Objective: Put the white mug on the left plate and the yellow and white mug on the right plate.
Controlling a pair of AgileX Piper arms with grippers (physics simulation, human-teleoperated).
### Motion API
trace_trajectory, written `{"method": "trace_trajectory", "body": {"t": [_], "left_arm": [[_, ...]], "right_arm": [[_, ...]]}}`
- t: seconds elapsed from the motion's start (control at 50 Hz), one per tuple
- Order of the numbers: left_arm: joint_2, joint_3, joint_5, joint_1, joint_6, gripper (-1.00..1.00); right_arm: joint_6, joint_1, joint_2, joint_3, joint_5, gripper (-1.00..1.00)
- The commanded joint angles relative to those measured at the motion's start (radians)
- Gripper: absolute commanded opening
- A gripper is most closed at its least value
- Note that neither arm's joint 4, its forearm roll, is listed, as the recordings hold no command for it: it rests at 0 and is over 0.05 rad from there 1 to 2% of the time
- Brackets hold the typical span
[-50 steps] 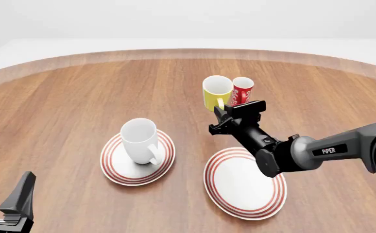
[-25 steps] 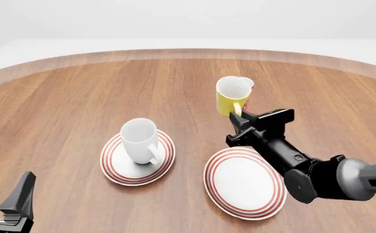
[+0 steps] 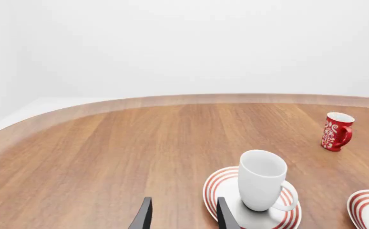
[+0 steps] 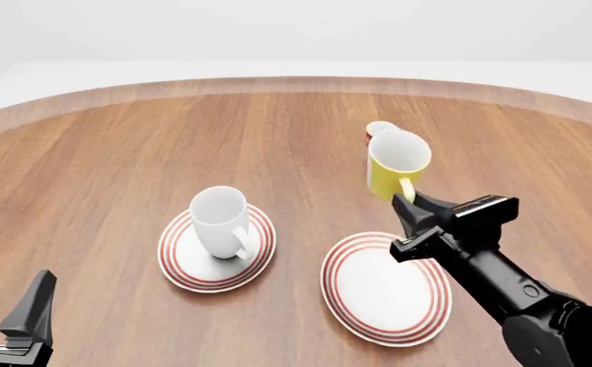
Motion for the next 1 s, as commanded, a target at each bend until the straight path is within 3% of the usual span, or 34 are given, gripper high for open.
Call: {"method": "trace_trajectory", "body": {"t": [0.02,0.46,1.0], "left_arm": [[0.0,0.0,0.0,0.0,0.0,1.0],[0.0,0.0,0.0,0.0,0.0,1.0],[0.0,0.0,0.0,0.0,0.0,1.0]], "right_arm": [[-0.001,-0.005,-0.136,0.094,0.029,-1.0],[0.005,-0.02,-0.347,0.267,0.069,-1.0],[0.019,-0.006,-0.583,0.333,0.279,-1.0]]}}
